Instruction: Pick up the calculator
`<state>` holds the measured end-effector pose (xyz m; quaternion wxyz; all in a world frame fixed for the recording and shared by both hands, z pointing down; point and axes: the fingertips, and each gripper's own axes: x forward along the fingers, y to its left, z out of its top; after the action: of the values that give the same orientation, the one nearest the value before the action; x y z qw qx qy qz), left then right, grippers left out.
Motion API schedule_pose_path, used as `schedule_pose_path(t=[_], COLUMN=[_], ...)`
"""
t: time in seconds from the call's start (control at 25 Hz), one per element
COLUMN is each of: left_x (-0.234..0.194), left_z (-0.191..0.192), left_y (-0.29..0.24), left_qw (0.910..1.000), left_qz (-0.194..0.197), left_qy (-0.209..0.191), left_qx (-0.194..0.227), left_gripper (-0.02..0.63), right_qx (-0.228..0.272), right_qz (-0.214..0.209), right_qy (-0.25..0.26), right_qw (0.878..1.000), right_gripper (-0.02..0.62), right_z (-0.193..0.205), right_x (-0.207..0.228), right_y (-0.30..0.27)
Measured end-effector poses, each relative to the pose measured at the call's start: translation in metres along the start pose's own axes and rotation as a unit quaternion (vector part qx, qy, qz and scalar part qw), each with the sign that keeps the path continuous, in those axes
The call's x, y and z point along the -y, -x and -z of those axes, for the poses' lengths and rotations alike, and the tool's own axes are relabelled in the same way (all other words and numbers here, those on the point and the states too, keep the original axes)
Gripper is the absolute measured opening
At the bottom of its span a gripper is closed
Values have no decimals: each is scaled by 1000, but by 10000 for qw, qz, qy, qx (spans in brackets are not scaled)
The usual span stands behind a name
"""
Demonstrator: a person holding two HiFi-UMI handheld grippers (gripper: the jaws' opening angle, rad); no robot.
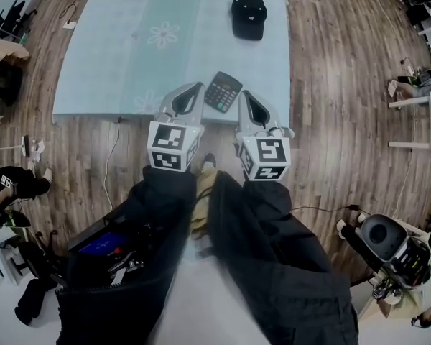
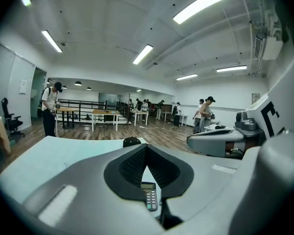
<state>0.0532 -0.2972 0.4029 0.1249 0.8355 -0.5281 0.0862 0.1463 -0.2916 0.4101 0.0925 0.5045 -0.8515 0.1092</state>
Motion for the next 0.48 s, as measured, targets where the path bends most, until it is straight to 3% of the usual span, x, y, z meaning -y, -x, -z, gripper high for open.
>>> schedule_pose_path(t=[0.48], left_x=[-28], left_z=[57], left_y=[-17], left_qw=[9968], left_qz=[201], left_qy=[452], left_qx=[-632], left_gripper=[2], right_qx=[-866], right_qz=[150], right_qy=[-292], right_qw=[9957], right_gripper=[0], right_z=[57], right_x=[2], right_y=[-31])
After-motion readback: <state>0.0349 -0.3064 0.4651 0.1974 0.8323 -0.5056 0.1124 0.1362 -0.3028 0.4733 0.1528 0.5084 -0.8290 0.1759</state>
